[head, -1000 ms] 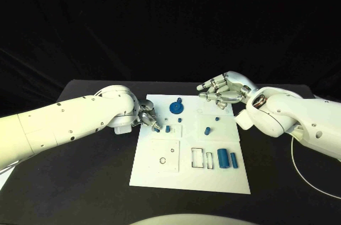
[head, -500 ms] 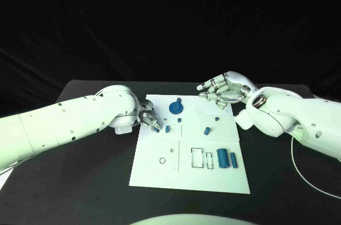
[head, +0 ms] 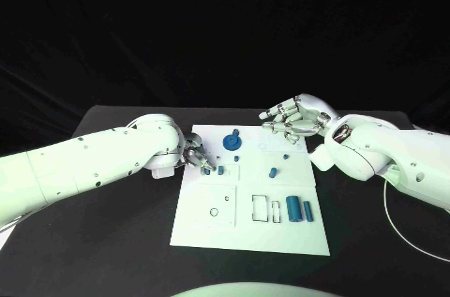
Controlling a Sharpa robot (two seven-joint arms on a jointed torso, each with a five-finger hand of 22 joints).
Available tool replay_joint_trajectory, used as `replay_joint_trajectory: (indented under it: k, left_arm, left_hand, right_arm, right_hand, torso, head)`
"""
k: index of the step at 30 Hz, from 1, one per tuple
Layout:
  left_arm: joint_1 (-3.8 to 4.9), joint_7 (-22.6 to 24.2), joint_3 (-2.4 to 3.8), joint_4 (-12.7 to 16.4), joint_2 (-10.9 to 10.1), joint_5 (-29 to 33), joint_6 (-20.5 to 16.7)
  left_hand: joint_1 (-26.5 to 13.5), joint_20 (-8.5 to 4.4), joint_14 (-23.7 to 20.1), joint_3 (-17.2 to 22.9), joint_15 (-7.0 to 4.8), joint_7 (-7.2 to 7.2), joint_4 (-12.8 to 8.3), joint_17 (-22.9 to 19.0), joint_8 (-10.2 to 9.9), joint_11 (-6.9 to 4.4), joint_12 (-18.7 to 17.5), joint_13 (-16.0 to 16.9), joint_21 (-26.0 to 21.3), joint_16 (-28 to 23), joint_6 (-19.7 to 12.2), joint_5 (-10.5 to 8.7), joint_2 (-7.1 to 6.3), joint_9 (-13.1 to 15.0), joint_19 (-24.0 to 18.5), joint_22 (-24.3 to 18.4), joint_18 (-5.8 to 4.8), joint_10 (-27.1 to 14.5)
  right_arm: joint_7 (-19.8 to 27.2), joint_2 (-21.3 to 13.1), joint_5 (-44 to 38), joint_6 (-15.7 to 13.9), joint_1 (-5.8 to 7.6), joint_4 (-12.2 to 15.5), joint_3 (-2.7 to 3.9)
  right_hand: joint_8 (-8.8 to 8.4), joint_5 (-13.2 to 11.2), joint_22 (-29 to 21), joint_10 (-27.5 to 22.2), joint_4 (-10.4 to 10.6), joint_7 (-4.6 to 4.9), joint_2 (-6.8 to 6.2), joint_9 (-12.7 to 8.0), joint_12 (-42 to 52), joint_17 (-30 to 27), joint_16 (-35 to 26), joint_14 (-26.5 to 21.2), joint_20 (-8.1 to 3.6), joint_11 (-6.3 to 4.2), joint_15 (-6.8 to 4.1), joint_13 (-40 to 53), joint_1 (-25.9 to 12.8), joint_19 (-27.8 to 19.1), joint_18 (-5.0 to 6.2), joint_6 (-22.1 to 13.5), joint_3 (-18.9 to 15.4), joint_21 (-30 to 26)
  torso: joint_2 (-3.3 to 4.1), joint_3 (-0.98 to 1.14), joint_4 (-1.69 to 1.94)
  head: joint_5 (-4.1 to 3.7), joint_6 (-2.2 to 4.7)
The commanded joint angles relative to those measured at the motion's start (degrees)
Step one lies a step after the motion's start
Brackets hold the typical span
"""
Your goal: Assemble the parts on the task board
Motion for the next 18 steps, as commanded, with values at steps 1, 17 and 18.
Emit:
replay_joint_trajectory:
  k: [1,17,18]
  left_arm:
    - [-0.29,-0.9,-0.20,0.0,0.1,0.2,1.7]
    - [-0.31,-0.5,0.03,0.3,-1.0,0.2,0.0]
    - [-0.31,-0.2,0.09,0.5,-1.2,0.2,-0.6]
  left_hand:
    - [-0.5,-0.32,6.0,-0.8,-0.53,0.16,0.3,15.1,-0.4,0.04,0.3,0.1,0.3,0.2,0.1,-0.19,0.23,-0.1,4.4,11.5,-0.74,0.2]
    - [-1.6,-0.35,6.0,-10.9,-0.52,0.21,5.6,15.1,-0.7,0.06,-0.3,0.0,0.3,0.2,0.5,-7.12,1.19,-1.0,4.4,11.6,-0.74,0.0]
    - [-1.8,-0.34,6.0,-11.5,-0.53,0.23,6.1,15.1,-0.7,0.10,-0.5,-0.1,0.2,0.2,0.4,-7.53,1.32,-1.0,4.4,11.5,-0.72,0.0]
  right_arm:
    - [0.2,0.0,-0.1,0.9,-0.03,0.1,0.01]
    - [0.3,-0.2,0.0,0.9,-0.05,0.0,0.00]
    - [0.3,-0.2,0.0,0.9,-0.06,0.0,0.00]
  right_hand:
    - [0.05,0.2,0.0,-0.2,0.0,0.24,0.04,0.1,0.0,-0.1,-0.3,-0.5,0.04,0.00,-0.03,-0.1,-0.6,-0.5,0.96,-0.2,0.4,-0.3]
    - [0.04,0.3,-0.3,-0.3,0.2,0.31,-0.03,0.1,0.1,-0.1,-0.5,-0.6,0.10,0.08,0.04,-0.1,-1.1,-0.7,1.01,-0.4,0.3,-0.6]
    - [0.04,0.3,-0.3,-0.3,0.2,0.31,-0.03,0.1,0.1,-0.1,-0.5,-0.6,0.10,0.08,0.04,-0.1,-1.1,-0.7,1.01,-0.4,0.3,-0.6]
  torso:
    - [-0.01,0.00,0.00]
    - [0.01,-0.07,-0.03]
    - [-0.01,-0.07,-0.03]
  head:
    - [-0.04,0.08]
    - [-0.23,0.32]
    - [-0.31,0.36]
